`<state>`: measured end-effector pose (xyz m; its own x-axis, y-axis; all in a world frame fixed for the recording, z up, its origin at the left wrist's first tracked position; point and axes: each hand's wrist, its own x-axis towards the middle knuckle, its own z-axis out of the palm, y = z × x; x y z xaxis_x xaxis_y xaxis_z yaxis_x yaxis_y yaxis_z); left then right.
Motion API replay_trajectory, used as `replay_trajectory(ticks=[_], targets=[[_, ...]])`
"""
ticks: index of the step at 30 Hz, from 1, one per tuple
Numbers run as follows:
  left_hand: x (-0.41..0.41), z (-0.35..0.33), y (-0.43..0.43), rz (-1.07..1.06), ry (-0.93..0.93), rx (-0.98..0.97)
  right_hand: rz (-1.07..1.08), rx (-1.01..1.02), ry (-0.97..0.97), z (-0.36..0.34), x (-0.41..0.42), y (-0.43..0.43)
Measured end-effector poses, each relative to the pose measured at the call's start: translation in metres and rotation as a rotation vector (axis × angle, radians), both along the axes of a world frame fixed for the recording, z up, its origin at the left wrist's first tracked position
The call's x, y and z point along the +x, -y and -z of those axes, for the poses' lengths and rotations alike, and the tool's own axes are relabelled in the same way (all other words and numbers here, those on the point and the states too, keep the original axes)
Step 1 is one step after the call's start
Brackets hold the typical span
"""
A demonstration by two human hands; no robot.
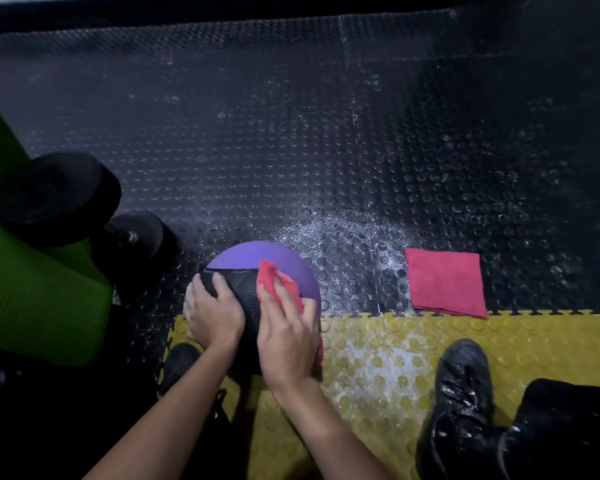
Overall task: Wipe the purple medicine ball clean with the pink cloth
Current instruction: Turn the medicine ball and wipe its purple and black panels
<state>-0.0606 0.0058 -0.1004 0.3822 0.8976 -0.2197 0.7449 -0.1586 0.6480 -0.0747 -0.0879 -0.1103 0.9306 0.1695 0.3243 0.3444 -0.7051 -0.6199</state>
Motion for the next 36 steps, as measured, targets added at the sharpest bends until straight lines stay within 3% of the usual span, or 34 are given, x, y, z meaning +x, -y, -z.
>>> replay_trajectory(ticks=[3, 5, 7, 10, 13, 17, 19, 22, 24, 26, 29, 32, 36], targets=[[-0.004, 0.004, -0.008, -0.004, 0.008, -0.012, 0.037, -0.007, 0.017, -0.003, 0.009, 0.011], [-0.007, 0.005, -0.01, -0.003, 0.019, -0.016, 0.237, 0.076, -0.341, 0.024, 0.018, 0.027], [-0.009, 0.005, -0.01, 0.009, 0.032, -0.013, 0.332, 0.189, -0.89, 0.058, 0.022, 0.04], [-0.013, 0.005, -0.007, 0.054, 0.042, 0.026, 0.46, 0.407, -1.108, 0.074, 0.011, 0.044], [-0.014, 0.006, -0.007, 0.056, 0.032, 0.048, 0.479, 0.373, -0.983, 0.034, 0.013, 0.038], [-0.012, 0.004, -0.008, 0.068, 0.045, 0.061, 0.282, 0.333, -0.666, -0.002, 0.027, 0.03], [-0.013, 0.003, -0.006, 0.087, 0.053, 0.075, 0.311, 0.324, -0.691, 0.006, 0.03, 0.03], [-0.016, 0.002, 0.006, 0.16, 0.057, 0.137, 0.447, 0.417, -0.927, 0.02, 0.037, 0.046], [-0.02, 0.003, 0.012, 0.236, 0.063, 0.178, 0.47, 0.332, -0.982, 0.017, 0.041, 0.05], [-0.021, 0.006, 0.01, 0.297, 0.066, 0.2, 0.41, 0.196, -0.876, 0.002, 0.042, 0.046], [-0.023, 0.007, 0.005, 0.366, 0.075, 0.228, 0.125, 0.006, -0.564, -0.025, 0.044, 0.036], [-0.027, 0.006, 0.005, 0.427, 0.084, 0.249, -0.005, 0.037, -0.372, -0.023, 0.044, 0.035], [-0.031, 0.008, 0.017, 0.575, 0.084, 0.312, 0.283, 0.241, -0.627, -0.01, 0.05, 0.059]])
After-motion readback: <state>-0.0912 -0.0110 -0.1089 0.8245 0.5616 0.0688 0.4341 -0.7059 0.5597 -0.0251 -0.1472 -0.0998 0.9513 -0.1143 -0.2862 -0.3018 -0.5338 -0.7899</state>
